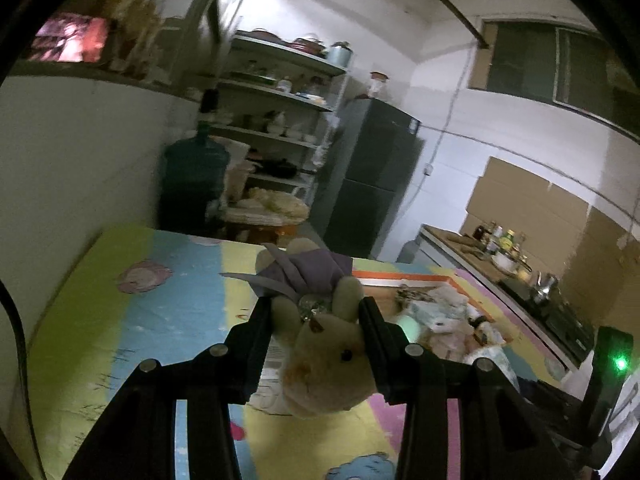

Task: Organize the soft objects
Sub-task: 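Grasp the white plush bunny with the left tool while the right tool grasps the leaf-print tissue pack, then carry the plush bunny and leaf-print tissue pack over the cardboard tray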

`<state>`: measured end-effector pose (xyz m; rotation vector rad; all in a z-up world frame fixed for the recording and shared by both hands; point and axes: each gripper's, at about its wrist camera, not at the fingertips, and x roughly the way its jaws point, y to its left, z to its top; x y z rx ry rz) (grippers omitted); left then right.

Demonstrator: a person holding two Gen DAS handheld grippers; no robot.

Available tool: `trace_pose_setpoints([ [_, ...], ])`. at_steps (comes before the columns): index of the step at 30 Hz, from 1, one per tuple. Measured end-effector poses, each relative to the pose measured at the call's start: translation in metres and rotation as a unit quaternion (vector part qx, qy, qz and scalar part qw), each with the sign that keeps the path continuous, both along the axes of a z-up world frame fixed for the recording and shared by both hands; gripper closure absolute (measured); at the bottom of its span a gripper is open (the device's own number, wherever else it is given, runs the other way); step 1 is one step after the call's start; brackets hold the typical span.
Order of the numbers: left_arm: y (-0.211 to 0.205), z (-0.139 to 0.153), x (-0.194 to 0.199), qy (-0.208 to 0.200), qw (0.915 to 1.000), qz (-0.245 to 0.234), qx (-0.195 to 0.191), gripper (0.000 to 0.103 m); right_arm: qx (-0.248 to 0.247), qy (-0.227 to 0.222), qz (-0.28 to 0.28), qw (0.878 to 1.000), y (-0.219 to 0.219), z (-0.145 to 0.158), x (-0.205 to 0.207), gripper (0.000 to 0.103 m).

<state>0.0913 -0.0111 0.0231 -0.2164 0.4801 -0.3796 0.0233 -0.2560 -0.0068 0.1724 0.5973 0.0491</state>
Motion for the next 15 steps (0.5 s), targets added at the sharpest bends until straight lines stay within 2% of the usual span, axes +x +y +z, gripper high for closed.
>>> trace_pose_setpoints([
  [15, -0.072, 0.000, -0.004, -0.002, 0.9982, -0.053, 0.028, 0.059, 0.005, -0.022, -0.025, 0.999, -0.026, 0.013, -0.007, 0.054],
])
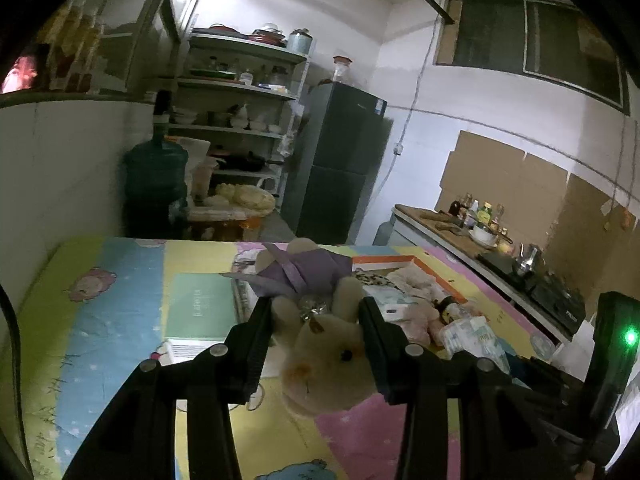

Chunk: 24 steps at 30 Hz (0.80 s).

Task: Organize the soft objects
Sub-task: 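Carry the plush bunny and leaf-print tissue pack over the cardboard tray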

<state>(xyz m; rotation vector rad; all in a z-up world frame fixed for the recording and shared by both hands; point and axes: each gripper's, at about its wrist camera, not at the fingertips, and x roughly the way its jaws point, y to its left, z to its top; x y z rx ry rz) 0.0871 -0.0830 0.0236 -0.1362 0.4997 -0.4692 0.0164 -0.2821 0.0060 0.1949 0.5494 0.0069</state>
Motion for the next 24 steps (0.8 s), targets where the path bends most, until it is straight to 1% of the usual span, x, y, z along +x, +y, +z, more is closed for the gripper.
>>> trace_pose_setpoints([
  [13, -0.040, -0.001, 0.009, 0.005, 0.9997, -0.018, 0.013, 0.059, 0.012, -0.012, -0.026, 1.000, -0.034, 0.004, -0.002, 0.054],
  [24, -0.074, -0.006, 0.022, 0.016, 0.9991, -0.038, 0.008, 0.059, 0.016, -0.026, -0.048, 0.998, -0.066, 0.010, 0.005, 0.054],
])
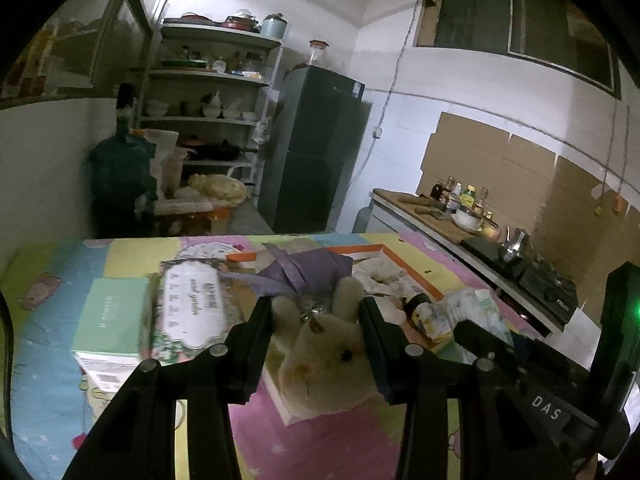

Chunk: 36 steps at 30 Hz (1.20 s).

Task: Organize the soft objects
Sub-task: 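Carry the plush bunny and leaf-print tissue pack over the cardboard tray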

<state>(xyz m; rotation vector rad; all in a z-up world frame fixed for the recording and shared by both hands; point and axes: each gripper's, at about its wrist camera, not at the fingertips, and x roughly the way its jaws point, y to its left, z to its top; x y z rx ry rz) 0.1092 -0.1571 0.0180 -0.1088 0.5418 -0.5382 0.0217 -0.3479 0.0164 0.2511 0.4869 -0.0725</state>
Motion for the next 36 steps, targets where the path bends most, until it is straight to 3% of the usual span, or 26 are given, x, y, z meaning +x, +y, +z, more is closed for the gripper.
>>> trace_pose_setpoints([
  [24, -0.062, -0.012, 0.075, 0.038, 0.9990, 0.011, 0.023, 0.059, 0.013, 0.012, 0.018, 1.000, -0.051, 0.002, 0.082, 0.054],
  [36, -0.084, -0.032, 0.124, 0.086, 0.9946, 0.028, 0.051, 0.058, 0.014, 0.058, 0.032, 0.998, -0.071, -0.016, 0.133, 0.054],
])
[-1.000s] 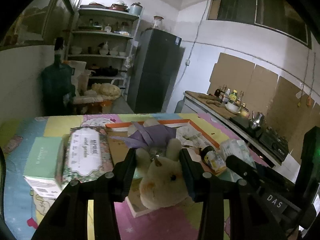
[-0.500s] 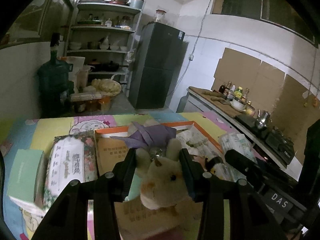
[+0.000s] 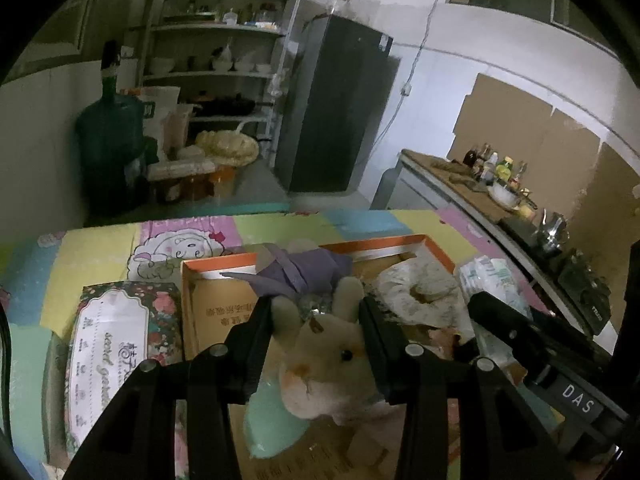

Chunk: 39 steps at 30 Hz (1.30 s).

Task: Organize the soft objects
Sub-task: 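Carry the plush bunny and leaf-print tissue pack over the cardboard tray, then lower both items into the tray and open both tools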

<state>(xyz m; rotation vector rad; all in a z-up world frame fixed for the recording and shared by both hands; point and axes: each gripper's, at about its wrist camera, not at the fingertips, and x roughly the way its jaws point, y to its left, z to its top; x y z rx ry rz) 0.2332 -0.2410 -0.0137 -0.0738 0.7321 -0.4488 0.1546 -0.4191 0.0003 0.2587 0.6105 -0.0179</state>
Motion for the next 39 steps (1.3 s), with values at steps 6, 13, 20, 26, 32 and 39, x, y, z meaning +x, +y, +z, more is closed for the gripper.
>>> trace_pose_setpoints([
  [6, -0.001, -0.005, 0.015, 0.014, 0.9999, 0.008, 0.002, 0.059, 0.001, 0.016, 0.012, 1.000, 0.000, -0.011, 0.018, 0.054],
  [13, -0.004, -0.014, 0.024, 0.025, 0.9996, 0.013, 0.006, 0.058, 0.001, 0.031, 0.026, 0.999, 0.004, -0.020, 0.034, 0.054],
  [20, -0.005, -0.026, 0.032, 0.044, 0.9989, 0.012, 0.008, 0.055, 0.016, 0.055, 0.034, 0.998, 0.002, -0.032, 0.043, 0.054],
  [26, -0.002, -0.027, 0.032, 0.054, 0.9984, 0.014, 0.000, 0.049, 0.024, 0.057, 0.034, 0.997, 0.001, -0.033, 0.045, 0.051],
  [32, -0.002, -0.026, 0.027, 0.054, 0.9984, 0.017, 0.005, 0.046, 0.031, 0.053, 0.032, 0.998, 0.002, -0.034, 0.041, 0.046],
  [39, -0.002, -0.019, 0.020, 0.042, 0.9989, 0.017, 0.007, 0.043, 0.033, 0.043, 0.022, 0.998, 0.000, -0.027, 0.032, 0.043],
])
